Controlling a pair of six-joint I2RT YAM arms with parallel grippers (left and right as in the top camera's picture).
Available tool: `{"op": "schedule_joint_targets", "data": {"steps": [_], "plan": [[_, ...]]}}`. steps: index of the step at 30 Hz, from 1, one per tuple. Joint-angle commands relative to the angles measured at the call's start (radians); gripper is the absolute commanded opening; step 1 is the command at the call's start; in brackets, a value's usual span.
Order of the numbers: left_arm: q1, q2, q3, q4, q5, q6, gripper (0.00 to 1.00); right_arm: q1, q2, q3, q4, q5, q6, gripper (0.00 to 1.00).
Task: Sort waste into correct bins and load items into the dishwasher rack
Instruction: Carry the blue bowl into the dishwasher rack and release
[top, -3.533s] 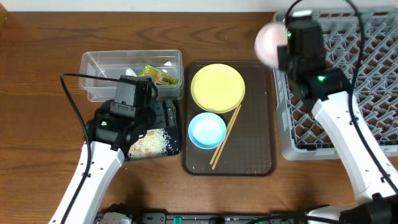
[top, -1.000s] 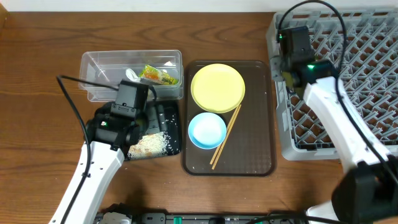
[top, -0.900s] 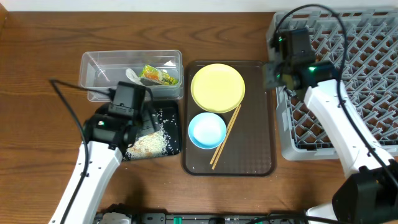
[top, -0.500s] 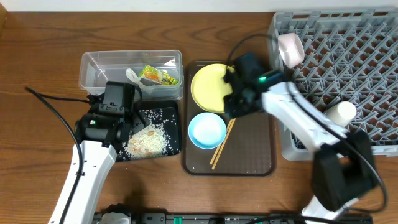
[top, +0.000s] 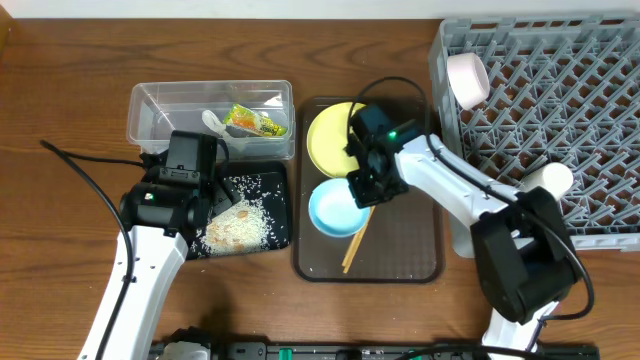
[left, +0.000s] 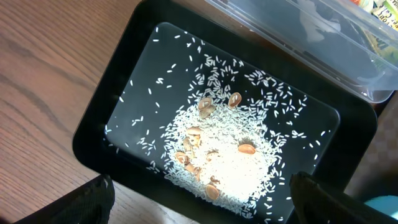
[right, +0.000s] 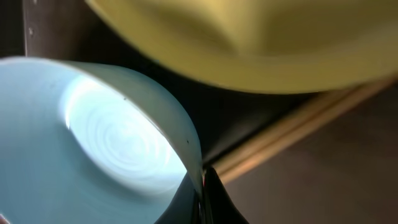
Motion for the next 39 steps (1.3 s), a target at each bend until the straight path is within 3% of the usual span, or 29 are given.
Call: {"op": "schedule_joint_targets", "data": {"steps": [1,5,11,17,22,28,32,39], "plan": [[0.004,0.003,0.018,-0.007,-0.023,-0.016,0.92,-0.068,-0.136,0.103,-0.004,0.142,-0.010,0.01],[0.004,0.003,0.018,-0.006,-0.023,-0.016,0.92,-0.174,-0.243,0.166,0.057,0.345,-0.020,0.01],[0.004,0.003,0.018,-0.006,-0.023,-0.016,0.92,-0.330,-0.302,0.171,0.308,0.615,-0.171,0.01],[0.004,0.003,0.018,0.000,-0.023,-0.016,0.92,-0.462,-0.237,0.170,0.582,0.680,-0.533,0.01],[0.004,0.003,0.018,0.002,-0.023,-0.016,0.92,-0.529,-0.138,0.170,0.821,0.864,-0.622,0.01],[0.004,0.003,0.018,0.001,-0.023,-0.016,0.92,-0.560,-0.006,0.170,1.022,1.043,-0.843,0.01],[0.004,0.003,0.018,0.001,-0.023,-0.016,0.92,-0.574,0.072,0.170,1.168,1.110,-0.858,0.01],[0.004,0.003,0.018,0.001,-0.023,-0.016,0.92,-0.574,0.161,0.170,1.175,1.123,-0.857,0.01]]}}
